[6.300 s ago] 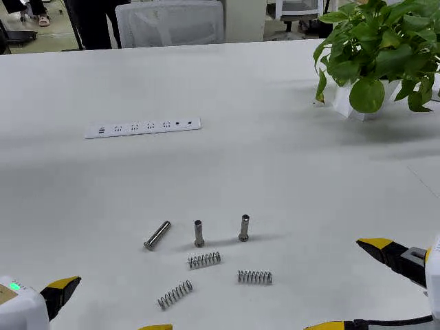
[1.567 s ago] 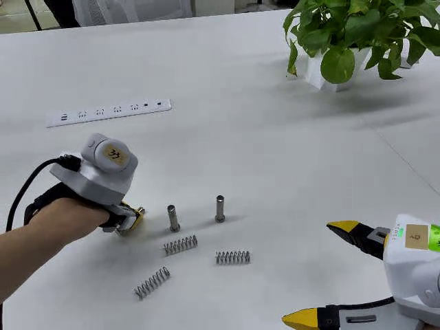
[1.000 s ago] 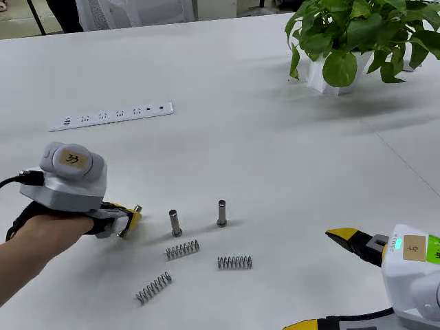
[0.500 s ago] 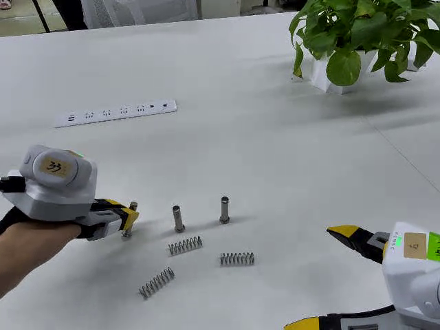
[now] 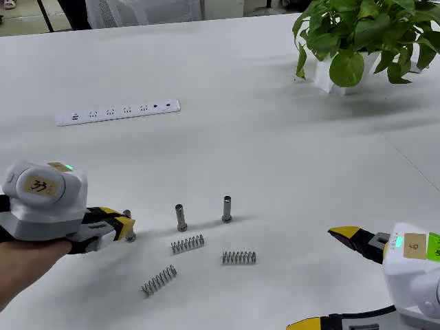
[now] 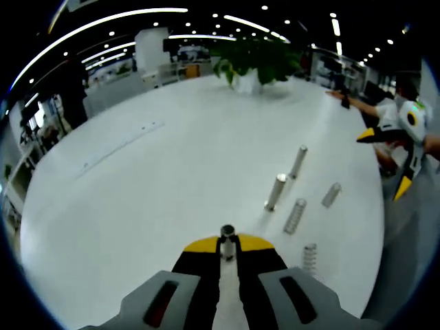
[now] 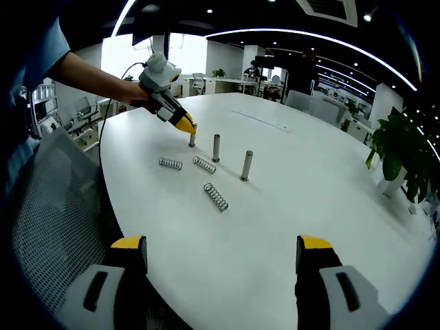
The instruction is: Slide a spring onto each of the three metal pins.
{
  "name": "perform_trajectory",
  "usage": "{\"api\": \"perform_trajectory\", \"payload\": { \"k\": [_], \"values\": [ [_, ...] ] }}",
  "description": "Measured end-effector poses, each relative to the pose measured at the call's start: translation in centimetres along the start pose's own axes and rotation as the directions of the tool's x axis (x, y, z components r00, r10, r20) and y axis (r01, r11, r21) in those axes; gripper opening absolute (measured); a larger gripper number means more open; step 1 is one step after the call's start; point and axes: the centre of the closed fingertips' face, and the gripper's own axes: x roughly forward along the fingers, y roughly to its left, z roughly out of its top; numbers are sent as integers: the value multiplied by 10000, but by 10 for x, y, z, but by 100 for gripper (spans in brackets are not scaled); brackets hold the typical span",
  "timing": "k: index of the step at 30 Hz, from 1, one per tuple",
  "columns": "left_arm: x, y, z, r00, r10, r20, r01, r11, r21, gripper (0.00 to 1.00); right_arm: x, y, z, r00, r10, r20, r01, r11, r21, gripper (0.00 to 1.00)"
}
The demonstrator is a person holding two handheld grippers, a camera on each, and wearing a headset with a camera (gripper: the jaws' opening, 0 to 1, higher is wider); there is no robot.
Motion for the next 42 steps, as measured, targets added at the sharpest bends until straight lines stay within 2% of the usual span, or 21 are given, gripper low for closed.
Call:
{"api": "perform_trajectory", "payload": {
  "k": [2,14,27,39,42],
  "values": [
    [-1,0,-1,10000,49,44,-50,9999,117,8,0,0,0,10000,9,-23,-9,10000,1,91],
    [0,1,-1,9998,50,167,-47,9998,-185,8,0,2,-1,9999,72,-78,-72,10000,-13,91],
    [1,1,-2,9997,63,221,-61,9999,-89,9,1,2,-2,9999,105,-122,-104,9999,21,91],
    [6,0,-12,9997,189,121,-187,9996,-216,10,1,2,-3,9999,99,-140,-99,10000,13,91],
    [8,-1,-16,9997,228,84,-226,9994,-255,14,1,2,-3,9999,97,-137,-96,9999,36,91]
  ]
}}
